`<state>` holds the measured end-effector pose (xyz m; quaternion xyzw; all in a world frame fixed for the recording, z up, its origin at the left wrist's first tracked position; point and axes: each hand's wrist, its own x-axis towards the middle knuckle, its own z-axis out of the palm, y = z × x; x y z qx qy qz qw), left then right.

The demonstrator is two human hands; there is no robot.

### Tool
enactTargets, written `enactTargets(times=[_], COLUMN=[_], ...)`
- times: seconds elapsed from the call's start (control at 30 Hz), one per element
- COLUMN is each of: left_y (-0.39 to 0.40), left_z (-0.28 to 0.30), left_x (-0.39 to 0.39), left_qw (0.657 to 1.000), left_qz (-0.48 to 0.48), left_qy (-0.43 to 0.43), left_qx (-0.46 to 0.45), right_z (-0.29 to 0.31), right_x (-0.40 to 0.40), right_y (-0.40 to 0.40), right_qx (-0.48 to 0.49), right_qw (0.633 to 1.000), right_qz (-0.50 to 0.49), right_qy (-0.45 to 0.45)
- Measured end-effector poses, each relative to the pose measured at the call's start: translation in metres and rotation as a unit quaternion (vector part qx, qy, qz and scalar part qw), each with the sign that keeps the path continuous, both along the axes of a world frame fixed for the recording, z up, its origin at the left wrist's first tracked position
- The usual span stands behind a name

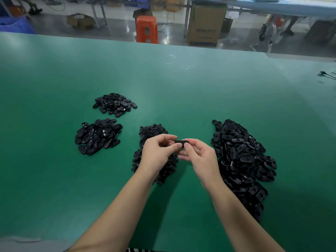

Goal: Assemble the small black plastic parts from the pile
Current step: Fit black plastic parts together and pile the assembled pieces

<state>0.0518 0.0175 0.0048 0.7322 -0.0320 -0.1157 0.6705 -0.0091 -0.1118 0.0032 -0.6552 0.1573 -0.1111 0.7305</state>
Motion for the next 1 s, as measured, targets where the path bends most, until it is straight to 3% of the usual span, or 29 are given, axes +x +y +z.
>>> enactTargets(times=[0.2, 0.5, 0.77, 1.0], left_y=[0.005, 0.002, -0.001, -0.006], left_z=[0.005, 0.005, 0.003, -0.001], left_x=[0.000, -0.005, -0.008, -0.013], left_qw=[0.996, 0.998, 0.997, 0.998], left_qz=[-0.044, -0.030, -0.042, -0.021], left_qy=[0.046, 0.052, 0.058, 0.039], left_qx=[-0.059, 0.009, 0.013, 0.033], right_z=[0.008, 0.010, 0.008, 0.006], right_x=[0.000, 0.000, -0.001, -0.004], right_y=[0.000, 0.003, 0.003, 0.004], right_qx=[0.076, 0.065, 0.069, 0.123], right_qw=[0.997, 0.998, 0.997, 0.992], right_qz=[0.021, 0.009, 0.015, 0.015], right_qy=[0.004, 0.022, 0.030, 0.026])
